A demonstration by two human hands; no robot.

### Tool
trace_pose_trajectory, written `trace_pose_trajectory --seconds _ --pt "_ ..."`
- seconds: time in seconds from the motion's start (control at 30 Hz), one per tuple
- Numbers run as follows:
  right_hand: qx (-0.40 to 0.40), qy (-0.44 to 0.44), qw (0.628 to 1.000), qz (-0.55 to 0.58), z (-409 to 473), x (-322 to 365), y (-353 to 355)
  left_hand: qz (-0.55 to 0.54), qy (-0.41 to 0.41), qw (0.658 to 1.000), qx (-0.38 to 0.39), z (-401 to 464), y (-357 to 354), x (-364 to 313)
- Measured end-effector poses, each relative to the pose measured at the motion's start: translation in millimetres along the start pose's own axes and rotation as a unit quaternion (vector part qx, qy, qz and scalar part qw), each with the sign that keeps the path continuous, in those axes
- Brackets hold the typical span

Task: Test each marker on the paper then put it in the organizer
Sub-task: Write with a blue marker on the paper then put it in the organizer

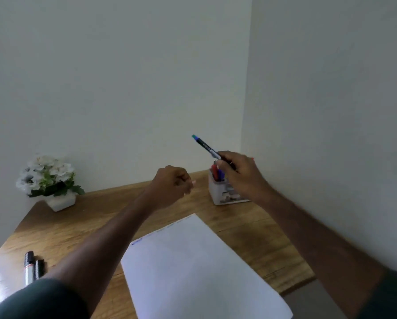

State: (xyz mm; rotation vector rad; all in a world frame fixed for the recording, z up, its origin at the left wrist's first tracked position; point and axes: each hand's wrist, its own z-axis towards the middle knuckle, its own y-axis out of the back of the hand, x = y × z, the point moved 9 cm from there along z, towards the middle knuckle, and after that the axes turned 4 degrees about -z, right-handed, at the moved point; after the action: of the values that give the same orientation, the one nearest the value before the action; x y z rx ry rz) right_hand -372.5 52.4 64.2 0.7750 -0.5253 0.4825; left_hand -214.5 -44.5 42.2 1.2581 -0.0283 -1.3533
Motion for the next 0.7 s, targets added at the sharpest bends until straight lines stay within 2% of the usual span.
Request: trace_pose_trajectory --seconds 0.07,0.17,0.27,0.47,0.7 --pt "-0.019 -0.015 0.995 -0.097 14 -8 39 0.033 -0.043 0.999 0.007 19 -10 -25" --pt "0.016 -0.049 0.980 -0.194 39 -28 84 0.089 -0.097 0.991 0.021 48 -28 -56" --pt "0.031 -0.061 0.954 -0.293 55 -43 113 0.116 -0.117 0.985 0.042 71 -44 -69" --pt "0.112 -0.078 0.934 -0.330 71 -65 106 0.105 -0.114 0.987 0.042 89 -59 -76" --pt "0.153 -0.090 0.929 -0.325 74 -79 84 0.105 -0.111 0.987 0.054 92 -72 -69"
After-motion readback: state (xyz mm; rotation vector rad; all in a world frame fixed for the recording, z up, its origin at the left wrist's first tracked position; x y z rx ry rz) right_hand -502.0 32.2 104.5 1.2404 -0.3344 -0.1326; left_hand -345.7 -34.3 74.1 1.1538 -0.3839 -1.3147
